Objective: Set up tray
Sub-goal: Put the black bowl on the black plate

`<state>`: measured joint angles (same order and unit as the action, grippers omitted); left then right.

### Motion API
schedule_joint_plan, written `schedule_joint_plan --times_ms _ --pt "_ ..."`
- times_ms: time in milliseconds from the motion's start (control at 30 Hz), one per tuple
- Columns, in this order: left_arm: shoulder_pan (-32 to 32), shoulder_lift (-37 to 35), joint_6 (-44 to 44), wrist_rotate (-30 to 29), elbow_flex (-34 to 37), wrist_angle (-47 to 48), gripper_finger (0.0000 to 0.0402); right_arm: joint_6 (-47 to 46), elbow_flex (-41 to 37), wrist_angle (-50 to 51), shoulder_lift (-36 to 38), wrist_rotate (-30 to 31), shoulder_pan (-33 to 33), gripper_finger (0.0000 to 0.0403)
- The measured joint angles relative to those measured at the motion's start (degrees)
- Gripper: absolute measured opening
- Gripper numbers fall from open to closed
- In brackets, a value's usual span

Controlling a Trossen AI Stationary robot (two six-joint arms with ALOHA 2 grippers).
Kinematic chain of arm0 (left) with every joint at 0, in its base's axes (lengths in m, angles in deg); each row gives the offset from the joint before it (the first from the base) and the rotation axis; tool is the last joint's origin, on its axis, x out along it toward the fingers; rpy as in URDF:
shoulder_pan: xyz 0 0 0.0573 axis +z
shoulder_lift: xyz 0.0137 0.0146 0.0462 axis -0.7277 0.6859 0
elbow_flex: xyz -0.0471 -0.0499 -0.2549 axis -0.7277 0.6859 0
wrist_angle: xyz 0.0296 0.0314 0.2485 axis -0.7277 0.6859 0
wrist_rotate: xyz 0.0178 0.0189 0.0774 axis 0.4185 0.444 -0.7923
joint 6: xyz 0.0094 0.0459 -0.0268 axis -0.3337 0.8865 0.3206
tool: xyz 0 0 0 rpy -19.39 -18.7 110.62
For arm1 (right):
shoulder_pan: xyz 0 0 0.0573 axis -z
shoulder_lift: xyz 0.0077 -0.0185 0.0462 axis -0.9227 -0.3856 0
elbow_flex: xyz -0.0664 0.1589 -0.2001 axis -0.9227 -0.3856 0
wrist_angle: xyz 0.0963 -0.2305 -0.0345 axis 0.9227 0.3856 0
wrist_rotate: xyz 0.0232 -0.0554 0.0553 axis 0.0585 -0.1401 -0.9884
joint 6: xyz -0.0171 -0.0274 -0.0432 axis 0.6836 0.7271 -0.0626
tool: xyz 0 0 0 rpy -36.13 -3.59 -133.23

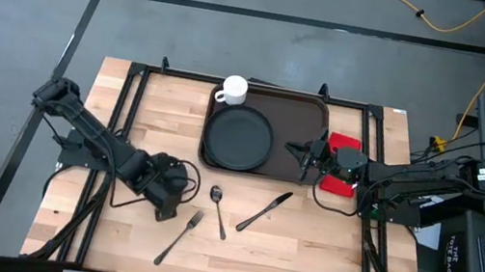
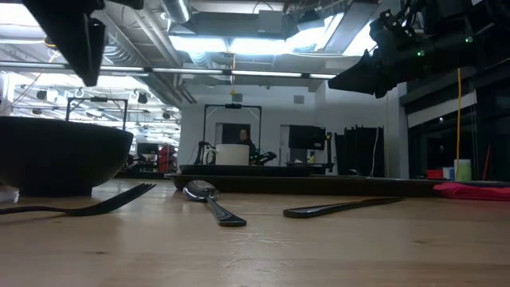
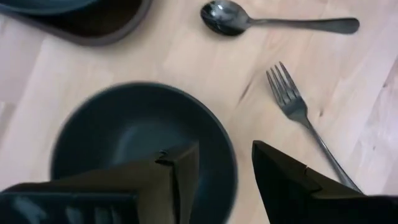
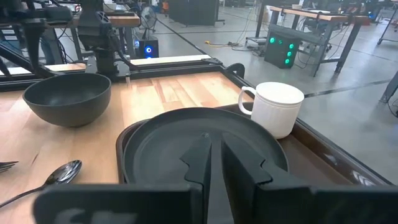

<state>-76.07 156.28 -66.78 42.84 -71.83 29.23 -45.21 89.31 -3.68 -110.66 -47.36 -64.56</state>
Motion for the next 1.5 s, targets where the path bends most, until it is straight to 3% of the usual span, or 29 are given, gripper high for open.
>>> schedule_joint_plan --times_ms 333,1000,1133,1333,1500 --pt "-2.88 6.81 -7.87 3.67 0.0 -0.96 0.0141 -0.06 0.0 0.01 0.0 0.01 0.01 0.0042" --pt "-2.72 13.81 -6.92 4.4 0.0 -0.83 0.0138 -0.24 0.0 0.02 0.0 0.02 0.01 0.0042" --pt "-2.74 13.81 -5.41 4.02 0.0 -0.76 0.0108 -0.28 0.0 0.02 0.0 0.02 0.01 0.0042" --pt "-2.72 13.81 -2.11 4.04 0.0 -0.71 0.0015 -0.3 0.0 0.02 0.0 0.02 0.01 0.0042" --pt "-2.74 13.81 1.65 3.7 0.0 -0.67 0.0004 -0.25 0.0 0.02 0.0 0.02 0.01 0.0042"
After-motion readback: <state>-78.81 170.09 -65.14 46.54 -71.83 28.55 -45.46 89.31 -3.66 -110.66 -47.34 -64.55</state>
